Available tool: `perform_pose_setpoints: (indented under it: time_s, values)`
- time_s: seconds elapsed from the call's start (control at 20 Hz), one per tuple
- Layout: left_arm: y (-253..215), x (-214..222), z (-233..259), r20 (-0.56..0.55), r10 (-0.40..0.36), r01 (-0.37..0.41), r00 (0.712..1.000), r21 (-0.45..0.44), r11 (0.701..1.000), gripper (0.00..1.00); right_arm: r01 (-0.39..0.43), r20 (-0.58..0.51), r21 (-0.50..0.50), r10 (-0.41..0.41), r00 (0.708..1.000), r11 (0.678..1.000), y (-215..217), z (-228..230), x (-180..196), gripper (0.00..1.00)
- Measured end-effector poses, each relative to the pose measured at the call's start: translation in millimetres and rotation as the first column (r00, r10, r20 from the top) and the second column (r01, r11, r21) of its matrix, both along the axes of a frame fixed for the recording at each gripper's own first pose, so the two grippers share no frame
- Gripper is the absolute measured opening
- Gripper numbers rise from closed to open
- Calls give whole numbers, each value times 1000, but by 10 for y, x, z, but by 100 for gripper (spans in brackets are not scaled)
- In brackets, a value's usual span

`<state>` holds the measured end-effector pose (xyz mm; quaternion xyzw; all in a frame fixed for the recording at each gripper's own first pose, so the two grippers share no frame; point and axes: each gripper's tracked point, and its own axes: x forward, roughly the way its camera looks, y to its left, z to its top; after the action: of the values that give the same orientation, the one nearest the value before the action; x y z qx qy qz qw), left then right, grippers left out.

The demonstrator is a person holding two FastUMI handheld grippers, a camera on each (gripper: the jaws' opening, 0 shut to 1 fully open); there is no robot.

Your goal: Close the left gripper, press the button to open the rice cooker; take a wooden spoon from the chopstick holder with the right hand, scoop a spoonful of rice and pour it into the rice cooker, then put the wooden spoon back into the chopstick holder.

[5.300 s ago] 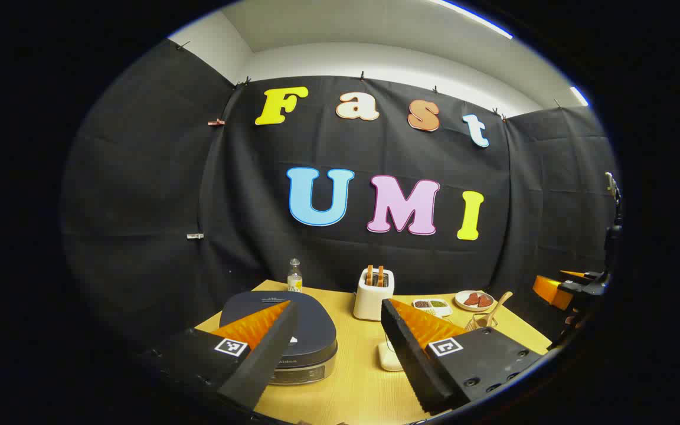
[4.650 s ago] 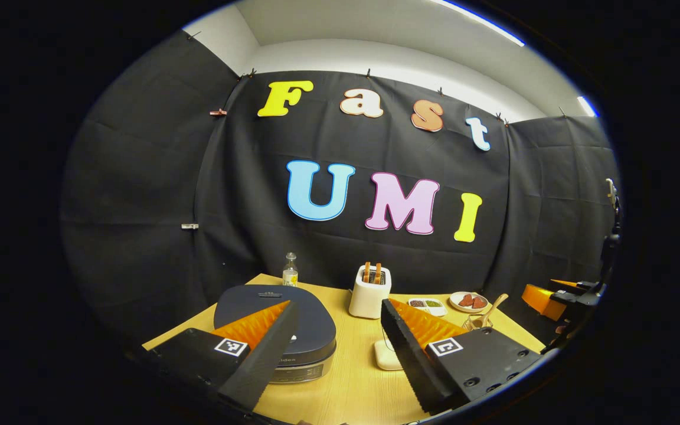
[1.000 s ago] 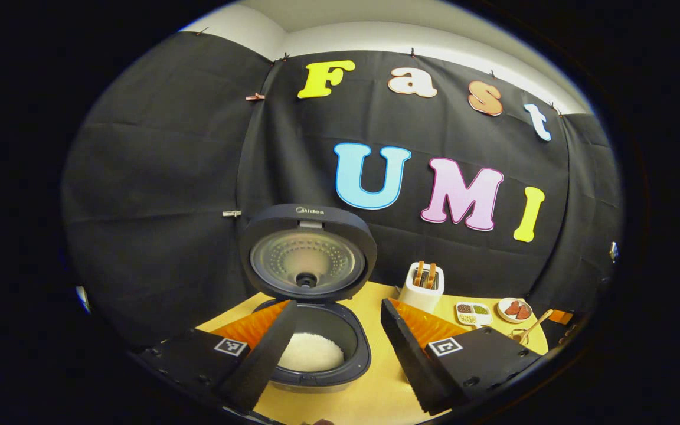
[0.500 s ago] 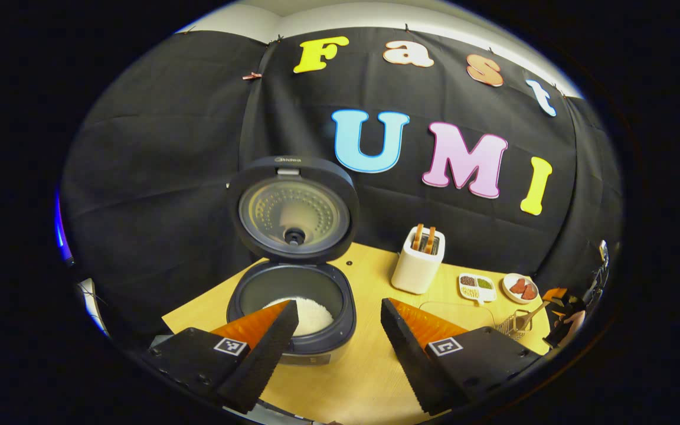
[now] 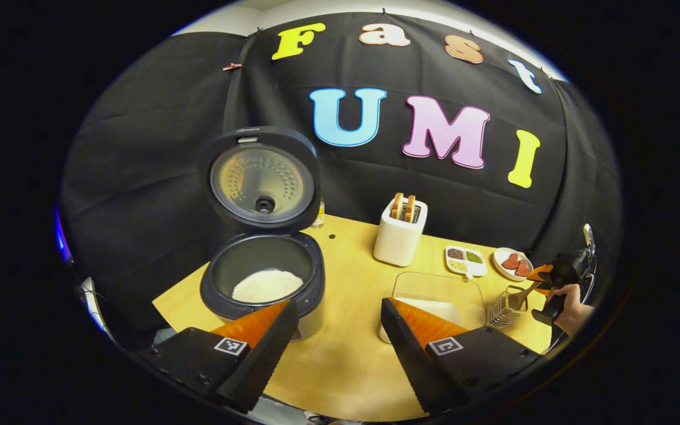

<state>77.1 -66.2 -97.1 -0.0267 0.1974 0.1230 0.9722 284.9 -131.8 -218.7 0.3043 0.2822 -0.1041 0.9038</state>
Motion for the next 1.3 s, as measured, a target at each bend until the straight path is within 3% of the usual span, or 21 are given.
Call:
perform_pose_setpoints:
  time_s: [0.05, 0.1, 0.15, 0.25, 0.7, 0.95, 1.3]
  values:
    - [-39, -7, -30, 0, -6, 6, 1000, -6, 1000, 96, 3, -3, 7, -3, 1000, 1000, 9, 37, -2, 37]
    - [-80, 1, -44, 5, -15, 15, 1000, -12, 1000, 96, -1, -11, 17, 1, 1000, 1000, 29, 57, -37, 20]
    - [-107, 10, -48, 8, -21, 21, 1000, -17, 1000, 96, -4, 1, 17, 4, 1000, 1000, 47, 95, -37, 25]
    - [-136, 10, -56, 14, -32, 32, 999, -26, 999, 96, -10, 48, 5, 10, 999, 1000, 69, 280, -48, 21]
    - [111, -62, -14, 48, -91, 93, 995, -46, 995, 96, -29, 258, -36, 37, 965, 999, 365, 1292, -267, 20]
    - [389, -171, -99, 54, -100, 105, 993, -94, 990, 95, -176, 323, -100, 200, 925, 979, 1146, 1550, -441, 20]
    - [652, -268, -332, 9, -107, 108, 994, -109, 988, 95, -371, 287, -251, 435, 854, 894, 2077, 1217, -536, 20]
